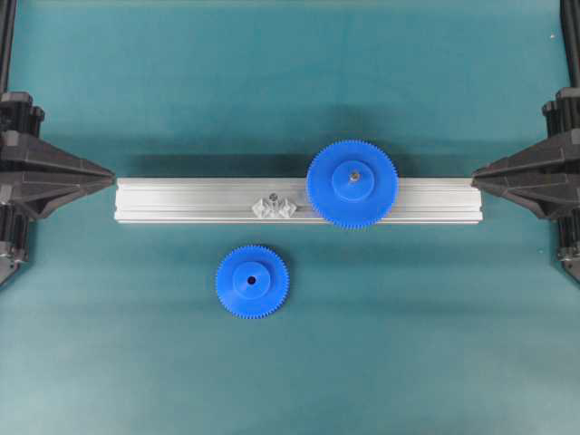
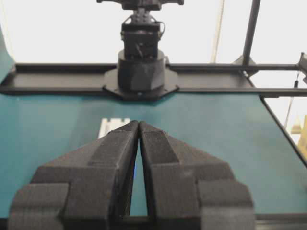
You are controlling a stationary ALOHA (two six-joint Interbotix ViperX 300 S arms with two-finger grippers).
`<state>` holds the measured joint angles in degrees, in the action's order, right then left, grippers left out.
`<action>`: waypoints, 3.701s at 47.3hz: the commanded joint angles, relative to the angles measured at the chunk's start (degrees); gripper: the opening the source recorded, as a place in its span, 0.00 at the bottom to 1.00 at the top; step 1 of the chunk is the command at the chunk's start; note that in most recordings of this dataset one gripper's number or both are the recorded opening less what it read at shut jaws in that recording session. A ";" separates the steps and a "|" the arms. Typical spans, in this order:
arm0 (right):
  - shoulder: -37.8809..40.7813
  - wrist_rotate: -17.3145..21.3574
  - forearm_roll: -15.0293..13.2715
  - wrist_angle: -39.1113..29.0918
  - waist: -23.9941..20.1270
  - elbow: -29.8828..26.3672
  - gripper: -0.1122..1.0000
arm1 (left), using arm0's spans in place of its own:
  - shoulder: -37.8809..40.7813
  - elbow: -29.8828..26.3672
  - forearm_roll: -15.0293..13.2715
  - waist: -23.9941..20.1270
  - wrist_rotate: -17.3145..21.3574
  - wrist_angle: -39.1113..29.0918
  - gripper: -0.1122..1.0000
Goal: Find the location of the shaft and insert the small gear.
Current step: 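Move the left gripper toward the small blue gear on the table, then lower the open left gripper over the small blue gear's hub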
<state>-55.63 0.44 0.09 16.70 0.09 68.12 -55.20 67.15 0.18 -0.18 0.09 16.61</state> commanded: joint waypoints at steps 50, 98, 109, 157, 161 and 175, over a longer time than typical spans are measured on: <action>1.32 5.19 2.46 -23.38 3.52 -3.25 0.14 | 14.41 -10.81 0.62 6.50 -4.13 -20.48 0.13; 3.16 5.27 2.11 -28.30 5.80 -1.67 0.14 | 30.59 -18.90 0.70 7.73 -4.48 -27.60 0.13; 3.25 5.27 2.20 -28.74 6.15 -1.41 0.14 | 34.10 -21.71 0.62 7.82 -4.57 -28.39 0.13; 3.08 5.45 2.11 -28.74 6.15 -0.09 0.14 | 51.50 -36.65 0.62 7.82 -9.67 -43.77 0.12; 2.90 5.45 2.11 -28.83 6.15 0.00 0.14 | 53.53 -39.11 0.70 7.82 -9.67 -46.76 0.12; 2.64 5.45 2.11 -28.56 6.15 0.35 0.14 | 59.50 -46.49 0.70 7.82 -8.09 -57.04 0.13</action>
<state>-53.26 5.27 2.29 -12.30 5.98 68.82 4.13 23.12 0.70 7.38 -8.61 -38.23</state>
